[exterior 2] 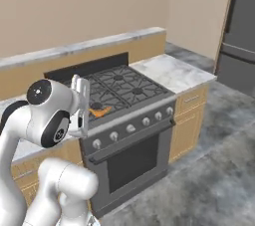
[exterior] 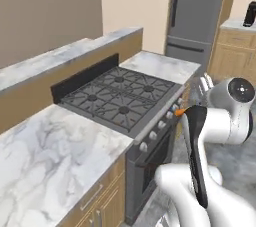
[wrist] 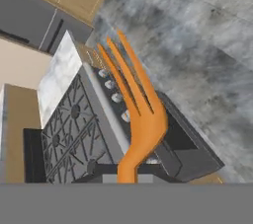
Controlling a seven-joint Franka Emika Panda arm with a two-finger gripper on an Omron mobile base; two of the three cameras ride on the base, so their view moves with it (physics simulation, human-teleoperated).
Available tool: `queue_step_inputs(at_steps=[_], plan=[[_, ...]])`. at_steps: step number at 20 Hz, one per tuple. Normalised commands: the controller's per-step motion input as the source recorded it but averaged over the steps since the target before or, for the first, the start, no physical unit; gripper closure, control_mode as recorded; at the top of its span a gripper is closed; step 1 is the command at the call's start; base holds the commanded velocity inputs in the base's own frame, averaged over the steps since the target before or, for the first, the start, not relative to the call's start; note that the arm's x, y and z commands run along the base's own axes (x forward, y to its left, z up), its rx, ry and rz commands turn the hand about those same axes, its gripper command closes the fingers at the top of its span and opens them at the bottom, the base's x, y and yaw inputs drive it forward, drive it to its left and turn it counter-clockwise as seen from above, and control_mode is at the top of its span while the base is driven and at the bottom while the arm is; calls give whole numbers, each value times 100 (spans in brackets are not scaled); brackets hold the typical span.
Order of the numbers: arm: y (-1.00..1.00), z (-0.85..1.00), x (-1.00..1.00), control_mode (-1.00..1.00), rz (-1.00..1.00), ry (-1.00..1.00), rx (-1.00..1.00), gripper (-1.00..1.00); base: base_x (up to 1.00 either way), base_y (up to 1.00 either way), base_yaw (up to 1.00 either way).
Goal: Organize the utensils by type. Pick up the wooden spoons from the counter and place them in the open cabinet. Then pick up the metallic utensils from the counter and place them in the open drawer.
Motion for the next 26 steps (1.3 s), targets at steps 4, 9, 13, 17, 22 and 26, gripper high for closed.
queue_step_inputs(at_steps=[4, 9, 13, 17, 22, 26], plan=[[0, 0, 0, 100, 0, 0, 0, 100, 19, -43, -66], [0, 0, 0, 100, 0, 0, 0, 100, 24, -47, -66], [0, 0, 0, 100, 0, 0, 0, 100, 31, -39, -60], [0, 0, 0, 100, 0, 0, 0, 100, 54, -24, -46], [0, 0, 0, 100, 0, 0, 0, 100, 79, -1, -32], [0, 0, 0, 100, 0, 0, 0, 100, 86, 0, -27]])
